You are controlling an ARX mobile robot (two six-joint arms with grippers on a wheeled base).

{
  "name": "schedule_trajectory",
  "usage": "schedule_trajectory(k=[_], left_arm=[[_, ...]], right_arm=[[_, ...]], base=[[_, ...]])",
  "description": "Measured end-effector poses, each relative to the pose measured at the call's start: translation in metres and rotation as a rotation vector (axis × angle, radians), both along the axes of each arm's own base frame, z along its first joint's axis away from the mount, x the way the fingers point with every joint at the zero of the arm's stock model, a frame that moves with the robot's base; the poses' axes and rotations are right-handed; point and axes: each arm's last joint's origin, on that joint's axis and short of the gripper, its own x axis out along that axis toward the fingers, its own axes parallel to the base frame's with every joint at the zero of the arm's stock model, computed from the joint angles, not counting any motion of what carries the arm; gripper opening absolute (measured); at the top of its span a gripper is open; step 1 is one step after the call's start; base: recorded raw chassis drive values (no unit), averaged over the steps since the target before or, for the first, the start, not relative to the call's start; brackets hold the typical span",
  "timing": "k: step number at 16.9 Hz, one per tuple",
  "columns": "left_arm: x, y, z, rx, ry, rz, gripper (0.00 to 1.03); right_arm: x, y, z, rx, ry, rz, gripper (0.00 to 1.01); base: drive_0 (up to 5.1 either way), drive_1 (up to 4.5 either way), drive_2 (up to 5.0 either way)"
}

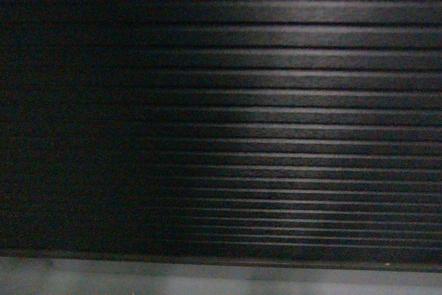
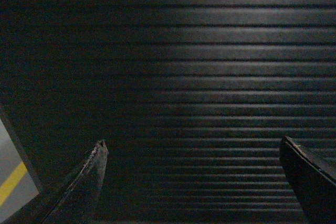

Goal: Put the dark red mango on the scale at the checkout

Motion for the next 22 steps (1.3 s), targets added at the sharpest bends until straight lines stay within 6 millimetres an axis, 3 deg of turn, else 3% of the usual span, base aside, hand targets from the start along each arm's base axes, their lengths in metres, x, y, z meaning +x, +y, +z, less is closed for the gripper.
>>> schedule_trajectory(k=[22], left_arm=[[0.0, 0.0, 0.0001, 0.0, -0.002, 0.001, 0.98]], right_arm=[[0.0, 0.0, 0.0002, -0.001, -0.002, 0.0, 0.98]], base=[[0.0, 0.0, 0.0]])
